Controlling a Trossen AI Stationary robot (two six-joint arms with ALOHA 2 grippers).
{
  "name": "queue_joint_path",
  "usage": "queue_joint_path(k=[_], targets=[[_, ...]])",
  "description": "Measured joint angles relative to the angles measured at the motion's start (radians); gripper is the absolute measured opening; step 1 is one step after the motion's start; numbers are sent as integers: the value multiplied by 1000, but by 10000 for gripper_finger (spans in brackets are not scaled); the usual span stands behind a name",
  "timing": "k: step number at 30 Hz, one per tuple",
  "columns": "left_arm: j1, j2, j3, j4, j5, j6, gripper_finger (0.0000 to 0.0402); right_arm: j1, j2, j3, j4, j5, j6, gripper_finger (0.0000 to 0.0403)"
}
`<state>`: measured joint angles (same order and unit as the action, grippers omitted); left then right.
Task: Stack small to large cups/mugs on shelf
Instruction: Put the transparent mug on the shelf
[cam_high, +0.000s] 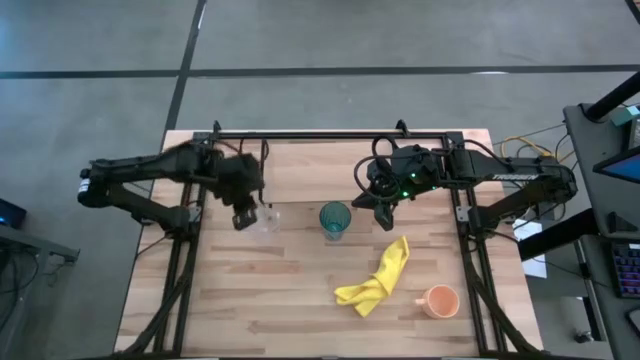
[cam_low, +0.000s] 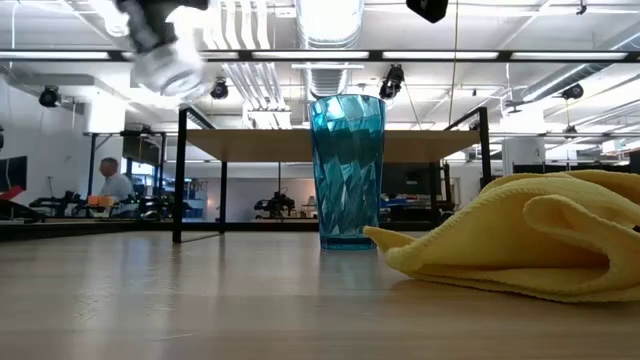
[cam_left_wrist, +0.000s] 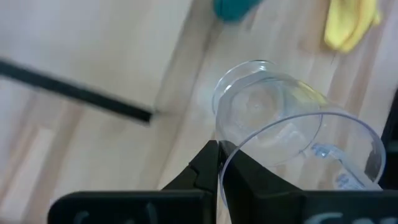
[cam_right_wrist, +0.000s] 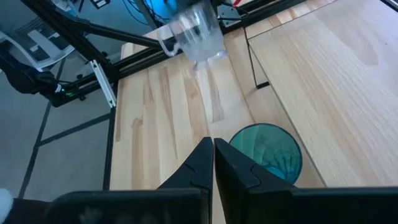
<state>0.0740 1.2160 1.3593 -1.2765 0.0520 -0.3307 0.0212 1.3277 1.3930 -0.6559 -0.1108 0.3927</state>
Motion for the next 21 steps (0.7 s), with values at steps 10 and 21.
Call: queue_joint_path(k=[10, 21], targets=[[44, 302, 450, -242, -202, 272, 0, 0, 0, 0, 0, 0, 0, 9], [211, 488, 605, -295, -170, 370, 0, 0, 0, 0, -25, 0, 0, 9]])
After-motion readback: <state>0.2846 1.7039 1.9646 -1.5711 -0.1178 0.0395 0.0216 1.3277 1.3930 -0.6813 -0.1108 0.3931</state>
